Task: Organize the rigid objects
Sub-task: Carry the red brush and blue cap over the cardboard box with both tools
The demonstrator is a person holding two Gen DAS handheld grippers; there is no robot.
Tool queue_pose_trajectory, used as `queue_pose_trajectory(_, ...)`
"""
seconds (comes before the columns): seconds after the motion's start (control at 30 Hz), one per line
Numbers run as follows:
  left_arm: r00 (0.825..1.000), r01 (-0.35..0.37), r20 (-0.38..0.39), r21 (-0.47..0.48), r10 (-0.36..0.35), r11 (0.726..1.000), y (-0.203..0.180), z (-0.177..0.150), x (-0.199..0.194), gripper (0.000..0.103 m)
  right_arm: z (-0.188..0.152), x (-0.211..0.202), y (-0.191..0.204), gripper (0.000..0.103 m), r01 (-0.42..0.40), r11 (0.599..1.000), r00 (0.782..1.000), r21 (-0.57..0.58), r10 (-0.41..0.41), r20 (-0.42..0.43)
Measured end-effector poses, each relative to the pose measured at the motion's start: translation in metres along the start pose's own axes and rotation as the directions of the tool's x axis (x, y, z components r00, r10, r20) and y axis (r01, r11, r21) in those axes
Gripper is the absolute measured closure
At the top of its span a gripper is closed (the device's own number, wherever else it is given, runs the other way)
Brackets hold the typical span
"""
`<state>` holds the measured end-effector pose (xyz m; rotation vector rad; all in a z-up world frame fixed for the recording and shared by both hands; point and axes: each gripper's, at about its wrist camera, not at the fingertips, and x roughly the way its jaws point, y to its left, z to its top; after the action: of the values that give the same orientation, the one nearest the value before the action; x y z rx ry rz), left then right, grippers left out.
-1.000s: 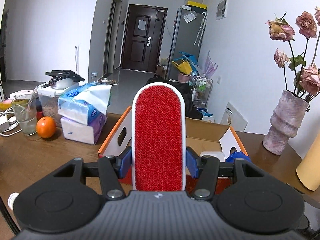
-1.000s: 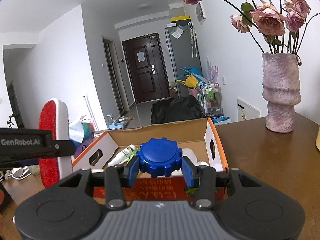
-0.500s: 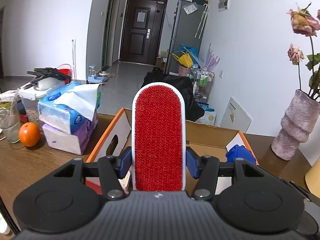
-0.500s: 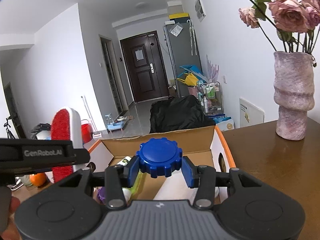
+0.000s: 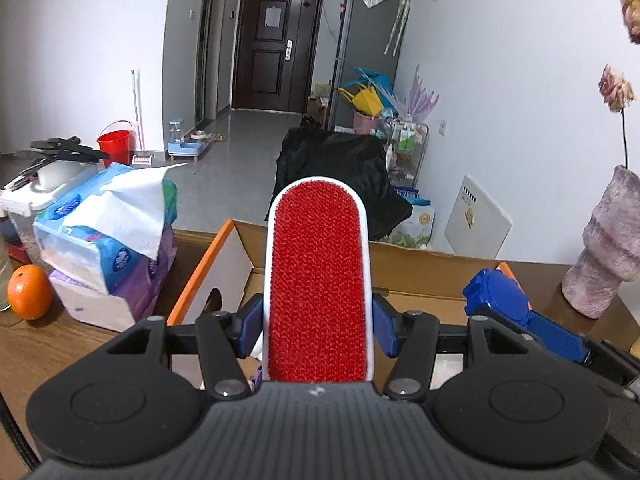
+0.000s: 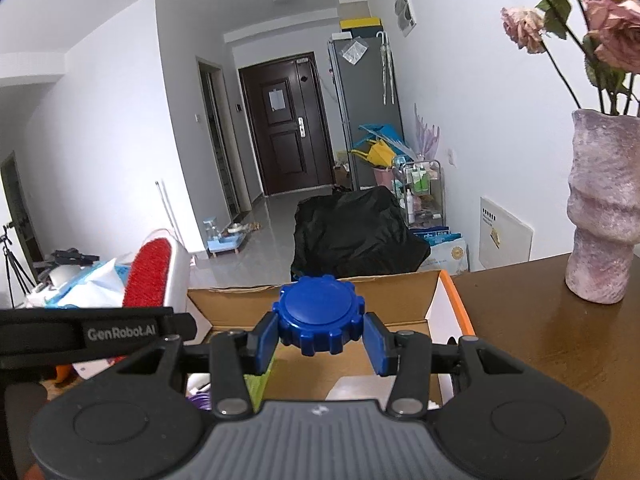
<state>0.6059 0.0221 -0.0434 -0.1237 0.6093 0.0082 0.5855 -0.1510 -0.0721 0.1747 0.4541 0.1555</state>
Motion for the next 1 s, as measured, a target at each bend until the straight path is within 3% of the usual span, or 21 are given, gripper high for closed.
queue_pose_trajectory(0.43, 0.995, -0.053, -0.077, 0.045, 0.057, 0.998, -0.001, 0.007, 0.041, 0.047, 0.003, 0.043, 0.002, 0.058, 0.018, 0.999, 0.993, -0.042, -0.023, -0.114)
queue_pose_trajectory(0.7, 0.988, -0.04, -0.148, 0.059, 0.049, 0.997, 0.001, 0.006, 0.051, 0.042, 0.002, 0.05, -0.006, 0.057, 0.054, 0.998, 0.988, -0.045, -0.06, -0.142)
queue_pose_trajectory(0.73, 0.987, -0.04, -0.153, 0.055, 0.048, 0.998, 0.002, 0.006, 0.05, 0.038, 0.002, 0.051, -0.008, 0.048, 0.061, 0.997, 0.986, -0.05, -0.068, -0.15)
queue_pose_trajectory(0.77, 0.986, -0.043, -0.157, 0.047, 0.05, 0.998, 0.004, 0.007, 0.049, 0.027, 0.003, 0.051, -0.008, 0.034, 0.067, 0.996, 0.985, -0.055, -0.075, -0.158)
queue_pose_trajectory(0.83, 0.989, -0.046, -0.139, 0.019, 0.048, 0.999, 0.011, 0.01, 0.041, 0.011, 0.003, 0.05, -0.009, 0.017, 0.087, 0.994, 0.982, -0.069, -0.097, -0.16)
queue_pose_trajectory(0.87, 0.991, -0.058, -0.122, 0.017, 0.059, 0.998, 0.013, 0.011, 0.036, 0.002, 0.004, 0.049, -0.009, 0.014, 0.098, 0.993, 0.982, -0.072, -0.108, -0.154)
queue_pose_trajectory(1.0, 0.991, -0.094, -0.091, 0.05, 0.098, 0.994, 0.015, 0.013, 0.029, 0.0, 0.005, 0.049, -0.011, 0.012, 0.098, 0.993, 0.981, -0.061, -0.107, -0.165)
